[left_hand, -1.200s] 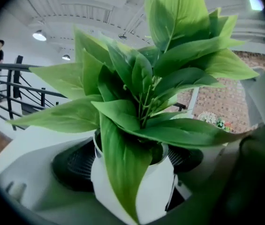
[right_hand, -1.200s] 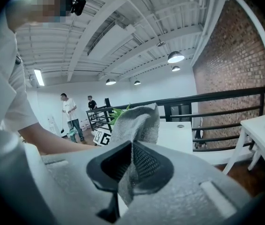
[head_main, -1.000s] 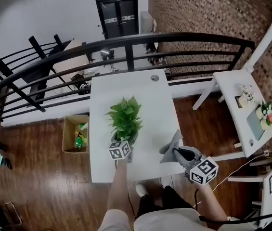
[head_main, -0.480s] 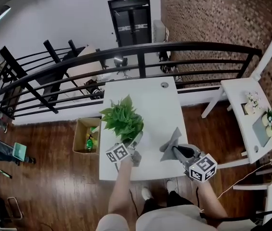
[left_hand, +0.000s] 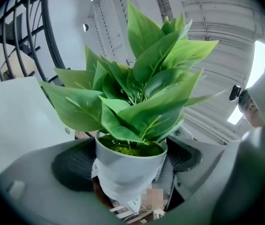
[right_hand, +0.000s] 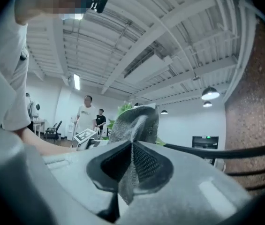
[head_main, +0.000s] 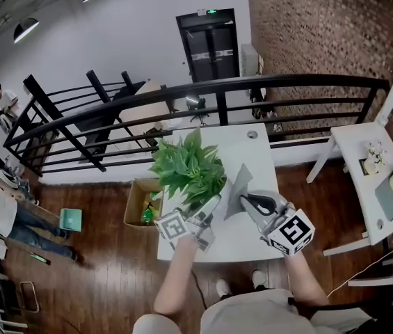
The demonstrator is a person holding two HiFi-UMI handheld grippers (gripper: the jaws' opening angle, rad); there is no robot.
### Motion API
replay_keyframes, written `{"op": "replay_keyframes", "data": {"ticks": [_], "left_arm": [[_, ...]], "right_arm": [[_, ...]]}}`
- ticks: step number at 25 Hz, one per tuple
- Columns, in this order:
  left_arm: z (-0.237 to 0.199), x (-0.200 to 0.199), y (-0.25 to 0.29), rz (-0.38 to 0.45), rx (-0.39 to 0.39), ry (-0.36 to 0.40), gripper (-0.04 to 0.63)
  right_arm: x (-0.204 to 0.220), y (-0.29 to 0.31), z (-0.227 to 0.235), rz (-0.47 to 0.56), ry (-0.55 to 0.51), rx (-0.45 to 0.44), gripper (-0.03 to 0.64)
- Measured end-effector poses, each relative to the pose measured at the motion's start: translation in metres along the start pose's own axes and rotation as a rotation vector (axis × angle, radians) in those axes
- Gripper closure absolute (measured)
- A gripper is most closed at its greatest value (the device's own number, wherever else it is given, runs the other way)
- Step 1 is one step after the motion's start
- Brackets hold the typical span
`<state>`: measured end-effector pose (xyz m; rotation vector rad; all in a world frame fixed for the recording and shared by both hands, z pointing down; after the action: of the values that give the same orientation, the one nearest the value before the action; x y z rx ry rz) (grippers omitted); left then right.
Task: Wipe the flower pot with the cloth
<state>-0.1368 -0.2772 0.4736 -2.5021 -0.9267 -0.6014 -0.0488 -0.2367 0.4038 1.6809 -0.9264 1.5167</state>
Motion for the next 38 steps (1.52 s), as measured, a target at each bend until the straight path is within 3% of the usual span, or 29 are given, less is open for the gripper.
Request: {"op": "replay_keyframes", "data": {"ticks": [4, 7, 10, 14, 17, 27, 33, 38], "left_arm": [[0.038, 0.008, 0.008, -0.005, 0.078, -0.023, 0.096], [0.05, 0.007, 0.01, -0.012, 0.097, 0.012, 0.097], [0.055, 0.01, 0.011, -0.02, 0.109, -0.006, 0.098], [0.062, 0.012, 0.01, -0.057, 0.122, 0.07, 0.098], [0.075, 0.013, 0.009, -0.071, 0.166, 0.066, 0.098], [0.116, 0.036, 0.015, -0.083, 0.332, -0.058, 0.098], [0.136, 0.029, 0.02, -0.005, 0.422, -0.219, 0.098], [0.147, 0.02, 0.022, 0.051, 0.45, -0.217, 0.101]], "right_arm": [[-0.011, 0.01, -0.013, 0.004, -0.149, -0.015, 0.618], [-0.019, 0.01, -0.013, 0.038, -0.157, -0.01, 0.62], [-0.019, 0.007, 0.001, 0.059, -0.108, 0.009, 0.619], [-0.02, 0.004, 0.022, 0.081, -0.038, 0.011, 0.62], [-0.015, 0.003, 0.037, 0.091, 0.05, 0.005, 0.62], [0.013, -0.003, 0.056, 0.144, 0.339, -0.151, 0.62], [0.019, -0.001, 0.043, 0.19, 0.374, -0.241, 0.62], [0.021, -0.003, 0.031, 0.248, 0.396, -0.238, 0.62]]}}
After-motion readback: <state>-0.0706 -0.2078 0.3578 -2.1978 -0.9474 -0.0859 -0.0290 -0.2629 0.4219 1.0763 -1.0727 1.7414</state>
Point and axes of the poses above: the fingertips, and each gripper's own axes: y forward along the fingers, z to its right, x out of its underside, the point moved 1 cm from there along -y, backward along the fingers
